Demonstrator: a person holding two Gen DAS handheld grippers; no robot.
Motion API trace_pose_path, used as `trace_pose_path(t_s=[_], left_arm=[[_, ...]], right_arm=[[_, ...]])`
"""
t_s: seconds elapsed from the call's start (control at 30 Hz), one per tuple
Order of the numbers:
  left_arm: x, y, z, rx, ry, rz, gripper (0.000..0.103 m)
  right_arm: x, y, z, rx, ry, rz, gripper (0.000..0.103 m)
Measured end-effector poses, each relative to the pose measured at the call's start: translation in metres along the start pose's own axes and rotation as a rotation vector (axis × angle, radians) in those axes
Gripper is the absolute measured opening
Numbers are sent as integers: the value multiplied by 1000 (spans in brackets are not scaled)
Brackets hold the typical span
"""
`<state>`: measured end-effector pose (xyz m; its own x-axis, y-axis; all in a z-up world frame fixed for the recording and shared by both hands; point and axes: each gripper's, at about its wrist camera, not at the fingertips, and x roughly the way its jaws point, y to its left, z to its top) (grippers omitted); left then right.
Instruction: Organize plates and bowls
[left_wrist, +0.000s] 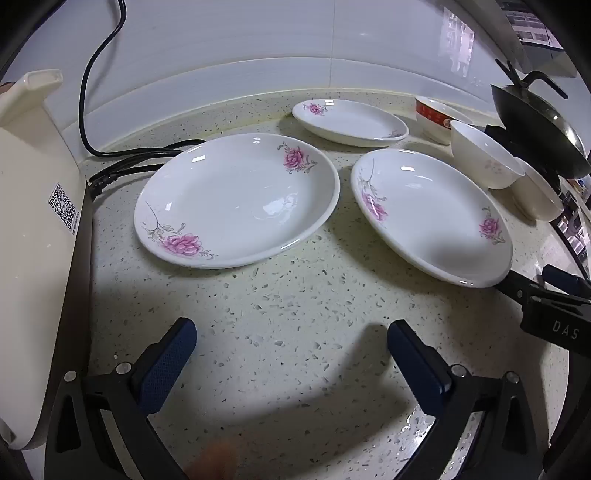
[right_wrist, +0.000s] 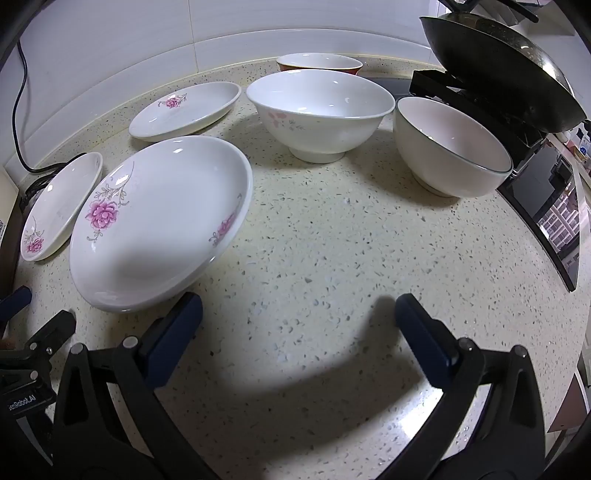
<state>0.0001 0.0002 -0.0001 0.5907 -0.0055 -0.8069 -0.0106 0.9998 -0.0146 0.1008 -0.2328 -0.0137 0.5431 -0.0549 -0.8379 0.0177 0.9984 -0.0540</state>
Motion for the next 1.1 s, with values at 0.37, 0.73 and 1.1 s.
trace_pose_path(t_s=[0.37,0.73,1.1], left_arm=[[0,0,1,-3,-3,8,103],[0,0,0,-3,-4,8,103],[0,0,0,-4,-4,8,103]], right_arm=[[0,0,0,0,0,0,103],[0,0,0,0,0,0,103],[0,0,0,0,0,0,103]])
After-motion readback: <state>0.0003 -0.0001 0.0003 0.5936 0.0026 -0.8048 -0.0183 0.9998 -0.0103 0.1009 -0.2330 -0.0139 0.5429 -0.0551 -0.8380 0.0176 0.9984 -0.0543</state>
